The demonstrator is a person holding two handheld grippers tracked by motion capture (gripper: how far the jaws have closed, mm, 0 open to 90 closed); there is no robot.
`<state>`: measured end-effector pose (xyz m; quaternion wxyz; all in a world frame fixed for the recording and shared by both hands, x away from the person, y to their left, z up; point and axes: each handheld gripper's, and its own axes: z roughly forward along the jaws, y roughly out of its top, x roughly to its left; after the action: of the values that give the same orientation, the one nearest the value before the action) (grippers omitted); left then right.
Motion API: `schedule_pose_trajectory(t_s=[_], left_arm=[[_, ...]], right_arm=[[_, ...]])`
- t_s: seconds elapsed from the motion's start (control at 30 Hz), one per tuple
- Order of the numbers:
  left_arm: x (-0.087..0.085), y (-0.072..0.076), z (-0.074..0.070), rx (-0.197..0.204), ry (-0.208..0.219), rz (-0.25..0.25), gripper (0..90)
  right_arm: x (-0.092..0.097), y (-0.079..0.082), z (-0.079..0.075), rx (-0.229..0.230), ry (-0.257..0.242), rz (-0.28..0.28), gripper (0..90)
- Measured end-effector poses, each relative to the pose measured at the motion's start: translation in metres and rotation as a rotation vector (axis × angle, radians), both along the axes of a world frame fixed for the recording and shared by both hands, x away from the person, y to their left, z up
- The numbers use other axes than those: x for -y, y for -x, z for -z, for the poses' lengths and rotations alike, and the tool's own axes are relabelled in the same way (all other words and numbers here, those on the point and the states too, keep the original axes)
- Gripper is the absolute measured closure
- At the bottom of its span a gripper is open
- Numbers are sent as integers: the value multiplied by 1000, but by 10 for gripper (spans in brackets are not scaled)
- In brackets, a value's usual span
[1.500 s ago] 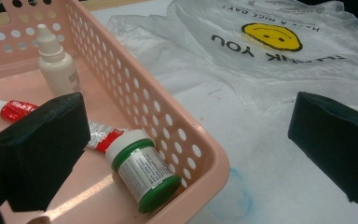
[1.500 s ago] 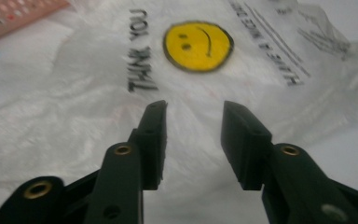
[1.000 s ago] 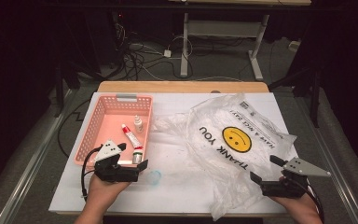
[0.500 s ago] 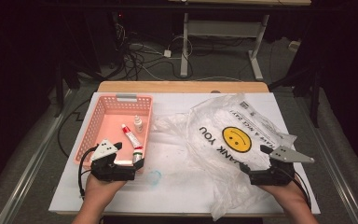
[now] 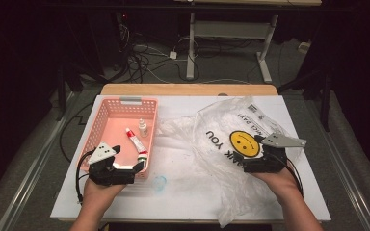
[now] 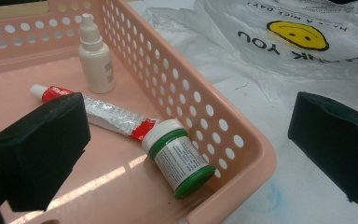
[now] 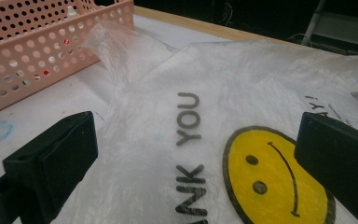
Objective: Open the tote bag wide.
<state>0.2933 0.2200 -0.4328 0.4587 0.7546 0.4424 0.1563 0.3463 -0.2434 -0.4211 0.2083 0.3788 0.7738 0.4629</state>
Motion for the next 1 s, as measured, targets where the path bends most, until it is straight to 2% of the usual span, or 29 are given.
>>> schedule_pose_trajectory(t_s=[0.13, 0.23, 0.33, 0.47, 0.57, 0.6, 0.73, 0.8, 0.87, 1.0], left_arm=[[-1, 1, -2, 6, 1, -2, 0], [0, 1, -2, 8, -2, -1, 0], [1, 1, -2, 15, -6, 4, 0], [1, 3, -4, 26, 2, 1, 0], [3, 4, -5, 32, 3, 4, 0], [4, 4, -5, 33, 1, 6, 0], [6, 4, -5, 17, 9, 27, 0], [9, 4, -5, 16, 8, 31, 0], [11, 5, -4, 15, 9, 37, 0], [12, 7, -3, 15, 9, 47, 0]], right_arm=[[-13, -2, 0, -16, 16, -24, 17], [-17, -1, 2, -19, 2, -33, 20], [-23, 0, 5, -33, 22, -66, 26], [-29, 1, 5, -37, 23, -85, 54], [-35, -2, 7, -61, 25, -99, 93], [-40, -4, 8, -79, 39, -117, 121], [-49, -7, 11, -101, 67, -149, 139], [-53, -7, 14, -126, 84, -193, 183], [-58, -7, 17, -147, 122, -224, 202], [-62, -5, 22, -168, 163, -247, 267]])
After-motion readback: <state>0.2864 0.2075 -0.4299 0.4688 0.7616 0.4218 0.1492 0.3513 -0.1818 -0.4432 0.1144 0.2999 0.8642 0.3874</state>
